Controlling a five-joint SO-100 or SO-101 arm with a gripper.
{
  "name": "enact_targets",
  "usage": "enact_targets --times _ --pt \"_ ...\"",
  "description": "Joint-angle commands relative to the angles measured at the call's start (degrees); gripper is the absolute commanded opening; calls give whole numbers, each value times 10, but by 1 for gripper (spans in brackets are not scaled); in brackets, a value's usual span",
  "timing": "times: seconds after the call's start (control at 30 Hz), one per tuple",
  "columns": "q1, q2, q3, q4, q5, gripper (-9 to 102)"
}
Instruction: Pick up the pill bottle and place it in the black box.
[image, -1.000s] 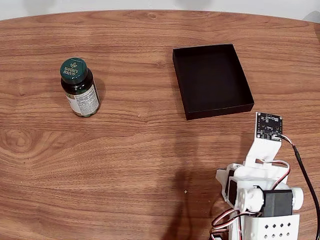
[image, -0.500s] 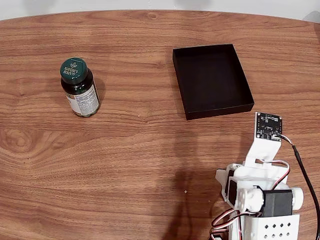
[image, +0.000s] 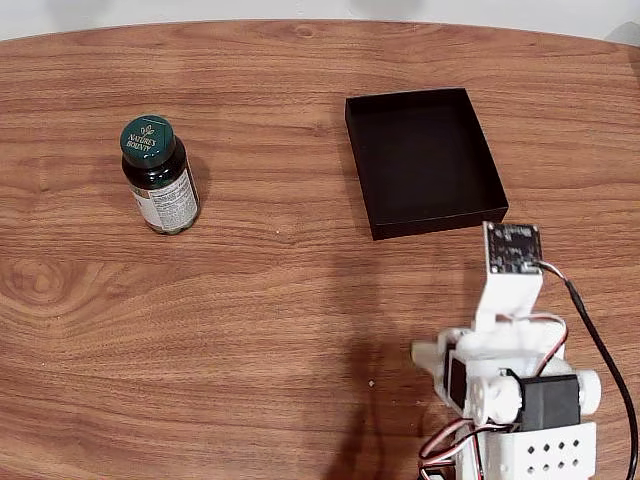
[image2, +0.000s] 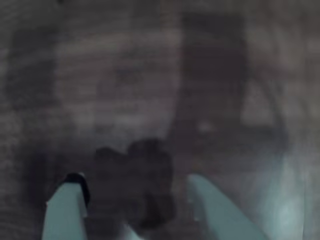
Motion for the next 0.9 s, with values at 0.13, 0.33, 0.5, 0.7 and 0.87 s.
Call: enact_targets --times 0.13,0.33,0.5,0.7,0.87 --pt "-58 -88 -10 -245 25 27" --pt "-114 -163 -10 -414 45 32" --pt "-163 -218 -10 -526 69 34" --pt "-218 -265 -11 -606 76 34" --pt "-268 -339 -16 -686 67 34"
